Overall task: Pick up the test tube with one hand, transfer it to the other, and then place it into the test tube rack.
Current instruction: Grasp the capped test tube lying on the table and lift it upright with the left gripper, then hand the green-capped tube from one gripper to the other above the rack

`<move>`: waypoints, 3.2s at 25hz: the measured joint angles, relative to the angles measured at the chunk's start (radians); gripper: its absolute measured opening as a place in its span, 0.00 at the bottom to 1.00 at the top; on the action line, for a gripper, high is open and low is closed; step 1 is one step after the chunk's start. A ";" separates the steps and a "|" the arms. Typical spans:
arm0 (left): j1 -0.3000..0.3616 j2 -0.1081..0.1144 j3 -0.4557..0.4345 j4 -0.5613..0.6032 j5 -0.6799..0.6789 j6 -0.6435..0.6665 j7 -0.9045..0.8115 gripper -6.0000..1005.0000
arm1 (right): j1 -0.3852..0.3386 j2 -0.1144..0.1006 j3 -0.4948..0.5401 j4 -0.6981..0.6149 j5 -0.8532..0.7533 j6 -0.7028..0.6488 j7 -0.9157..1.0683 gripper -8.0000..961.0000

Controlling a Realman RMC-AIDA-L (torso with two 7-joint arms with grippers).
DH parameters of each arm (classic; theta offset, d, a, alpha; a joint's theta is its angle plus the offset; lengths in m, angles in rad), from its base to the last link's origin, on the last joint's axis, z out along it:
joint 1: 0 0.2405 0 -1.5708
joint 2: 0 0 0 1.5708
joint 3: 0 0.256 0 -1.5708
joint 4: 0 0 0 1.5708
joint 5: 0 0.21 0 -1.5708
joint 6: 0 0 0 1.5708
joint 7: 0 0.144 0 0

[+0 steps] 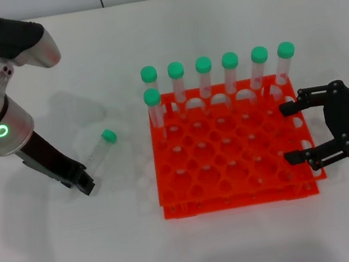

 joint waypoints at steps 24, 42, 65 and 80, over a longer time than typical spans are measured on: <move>-0.006 0.000 0.044 -0.019 0.013 -0.038 -0.021 0.36 | 0.000 0.003 0.000 0.004 0.000 0.000 -0.003 0.90; 0.126 -0.003 0.054 0.346 -0.078 -0.005 -0.017 0.20 | -0.004 0.005 0.008 0.004 0.009 -0.001 -0.002 0.90; 0.412 0.003 0.064 0.152 -1.246 -0.331 1.028 0.22 | -0.032 0.009 0.005 0.013 0.039 -0.007 -0.017 0.90; 0.104 0.125 0.041 -0.210 -1.101 -0.163 0.949 0.23 | -0.042 0.011 0.009 0.018 0.063 -0.009 -0.037 0.90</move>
